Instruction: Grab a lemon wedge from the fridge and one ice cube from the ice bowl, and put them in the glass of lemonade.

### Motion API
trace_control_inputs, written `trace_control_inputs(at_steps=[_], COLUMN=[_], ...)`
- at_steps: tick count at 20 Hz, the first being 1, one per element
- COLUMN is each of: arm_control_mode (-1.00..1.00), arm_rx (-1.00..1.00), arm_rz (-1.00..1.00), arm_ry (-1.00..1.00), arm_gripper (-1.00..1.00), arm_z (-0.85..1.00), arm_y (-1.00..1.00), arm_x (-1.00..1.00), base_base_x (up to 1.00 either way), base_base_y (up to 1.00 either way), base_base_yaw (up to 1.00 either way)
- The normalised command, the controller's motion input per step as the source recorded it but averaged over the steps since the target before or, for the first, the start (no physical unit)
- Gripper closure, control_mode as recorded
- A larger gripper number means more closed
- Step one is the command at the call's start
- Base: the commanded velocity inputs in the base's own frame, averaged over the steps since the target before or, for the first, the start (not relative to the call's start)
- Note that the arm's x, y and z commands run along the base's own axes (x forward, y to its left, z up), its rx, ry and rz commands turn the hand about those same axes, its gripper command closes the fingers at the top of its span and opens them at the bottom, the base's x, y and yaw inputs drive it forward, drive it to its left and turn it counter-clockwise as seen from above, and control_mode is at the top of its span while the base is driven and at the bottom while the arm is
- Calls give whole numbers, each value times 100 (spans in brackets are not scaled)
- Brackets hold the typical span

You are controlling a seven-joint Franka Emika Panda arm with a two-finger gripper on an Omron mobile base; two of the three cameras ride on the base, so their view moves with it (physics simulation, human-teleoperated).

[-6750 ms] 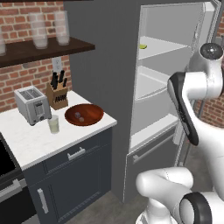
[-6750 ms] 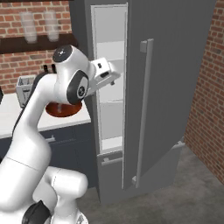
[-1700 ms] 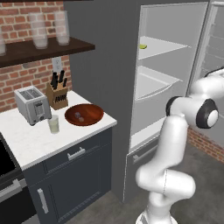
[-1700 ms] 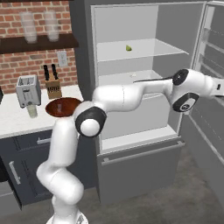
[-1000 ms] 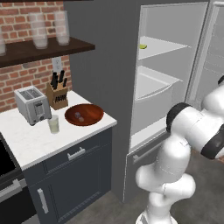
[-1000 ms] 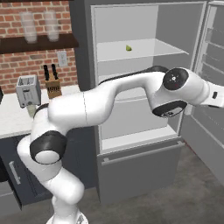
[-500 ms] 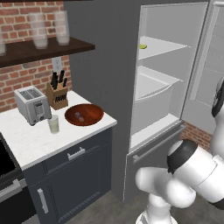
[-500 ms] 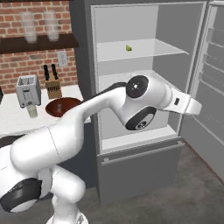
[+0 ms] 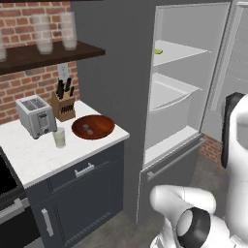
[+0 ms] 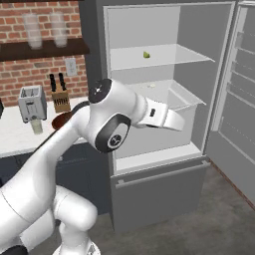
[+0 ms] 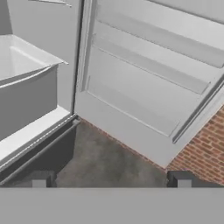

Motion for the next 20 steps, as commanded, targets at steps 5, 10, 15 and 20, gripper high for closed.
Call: trace_control_inputs(at_steps=[5,10,15,20], arm_control_mode=[-100,-100,-100,-100], arm_rx=[16,17,2,3], arm_rz=[19,17,7,9], arm_ry=[27,16,7,-2], arm_gripper=[-100,-100,-100,-100], arm_z=[1,-3,-27,-5], arm_y=[75,86,100,94], arm_x=[-40,-21,-25,-91], base_base_x=[0,0,0,0], base_base_y=[0,0,0,0], base_base_yaw=[0,0,0,0])
